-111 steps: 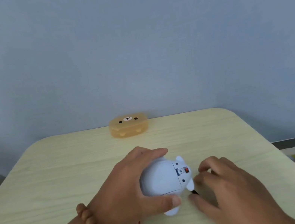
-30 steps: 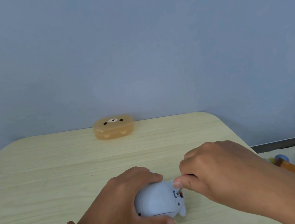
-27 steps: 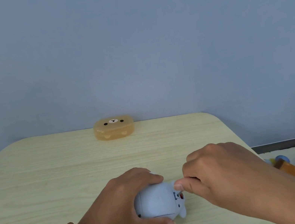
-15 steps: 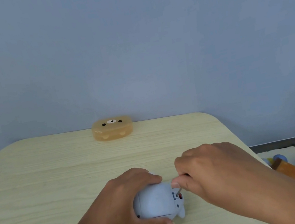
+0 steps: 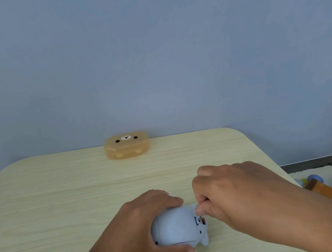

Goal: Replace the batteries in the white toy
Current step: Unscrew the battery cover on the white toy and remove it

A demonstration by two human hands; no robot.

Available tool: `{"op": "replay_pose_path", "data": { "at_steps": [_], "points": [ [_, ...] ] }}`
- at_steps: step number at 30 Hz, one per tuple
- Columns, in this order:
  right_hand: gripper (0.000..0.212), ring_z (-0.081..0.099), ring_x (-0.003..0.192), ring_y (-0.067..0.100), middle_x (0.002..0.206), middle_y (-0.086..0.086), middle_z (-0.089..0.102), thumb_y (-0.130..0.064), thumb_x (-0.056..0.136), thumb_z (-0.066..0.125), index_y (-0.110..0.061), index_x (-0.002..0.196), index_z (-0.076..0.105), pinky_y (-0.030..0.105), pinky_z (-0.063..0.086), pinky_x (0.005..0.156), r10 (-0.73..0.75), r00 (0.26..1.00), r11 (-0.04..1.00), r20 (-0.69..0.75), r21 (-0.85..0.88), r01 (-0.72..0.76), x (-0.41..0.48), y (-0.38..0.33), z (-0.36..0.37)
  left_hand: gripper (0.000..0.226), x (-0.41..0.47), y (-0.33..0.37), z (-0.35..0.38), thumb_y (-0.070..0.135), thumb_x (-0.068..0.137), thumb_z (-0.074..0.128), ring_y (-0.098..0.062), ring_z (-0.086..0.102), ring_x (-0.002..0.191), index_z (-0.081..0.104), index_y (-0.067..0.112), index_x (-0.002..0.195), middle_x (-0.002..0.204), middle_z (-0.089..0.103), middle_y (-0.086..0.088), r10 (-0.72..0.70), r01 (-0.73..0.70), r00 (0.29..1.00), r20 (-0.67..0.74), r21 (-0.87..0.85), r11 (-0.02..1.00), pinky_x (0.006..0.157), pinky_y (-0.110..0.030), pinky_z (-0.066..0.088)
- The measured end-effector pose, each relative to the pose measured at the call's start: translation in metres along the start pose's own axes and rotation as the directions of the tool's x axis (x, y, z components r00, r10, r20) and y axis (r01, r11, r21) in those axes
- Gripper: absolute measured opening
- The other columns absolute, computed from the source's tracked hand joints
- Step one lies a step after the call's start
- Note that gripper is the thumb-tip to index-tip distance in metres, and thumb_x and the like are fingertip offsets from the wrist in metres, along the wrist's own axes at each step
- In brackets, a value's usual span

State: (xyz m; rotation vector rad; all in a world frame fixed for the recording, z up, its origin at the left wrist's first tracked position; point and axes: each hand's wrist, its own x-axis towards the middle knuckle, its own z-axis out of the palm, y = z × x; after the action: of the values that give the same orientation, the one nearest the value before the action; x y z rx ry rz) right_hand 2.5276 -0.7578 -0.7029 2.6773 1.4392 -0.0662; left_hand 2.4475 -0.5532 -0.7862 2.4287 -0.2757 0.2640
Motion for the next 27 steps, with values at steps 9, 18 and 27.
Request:
{"op": "replay_pose_path", "data": {
  "at_steps": [9,18,27],
  "points": [
    [0.04,0.055,0.073,0.016,0.095,-0.01,0.058,-0.067,0.094,0.041,-0.03,0.096,0.055,0.035,0.041,0.062,0.021,1.0,0.999,0.007,0.025,-0.021,0.0,0.003,0.0,0.07,0.001,-0.003,0.001,0.076,0.055,0.076,0.014,0.051,0.112,0.055,0.055,0.118,0.123,0.048,0.038,-0.019,0.018,1.0,-0.008,-0.031,0.999,0.084,-0.012,0.046],
    [0.018,0.053,0.075,0.015,0.098,-0.012,0.059,-0.041,0.103,0.047,-0.034,0.087,0.044,0.035,0.042,0.065,-0.047,0.998,0.998,0.051,0.046,0.045,-0.002,0.001,-0.01,0.059,0.0,-0.002,0.002,0.076,0.054,0.076,0.023,0.043,0.116,0.046,0.072,0.105,0.127,0.039,0.047,-0.017,0.017,1.0,-0.015,0.01,1.0,0.081,-0.002,0.04],
    [0.04,0.048,0.066,0.014,0.089,-0.011,0.058,-0.072,0.092,0.039,-0.032,0.094,0.046,0.035,0.039,0.061,-0.031,0.999,0.999,-0.018,0.03,0.032,0.003,0.005,-0.001,0.063,-0.001,-0.003,0.001,0.075,0.054,0.077,0.019,0.046,0.116,0.05,0.067,0.111,0.126,0.044,0.043,-0.025,0.024,0.999,-0.029,-0.02,1.0,0.083,-0.008,0.043]
  ]
}}
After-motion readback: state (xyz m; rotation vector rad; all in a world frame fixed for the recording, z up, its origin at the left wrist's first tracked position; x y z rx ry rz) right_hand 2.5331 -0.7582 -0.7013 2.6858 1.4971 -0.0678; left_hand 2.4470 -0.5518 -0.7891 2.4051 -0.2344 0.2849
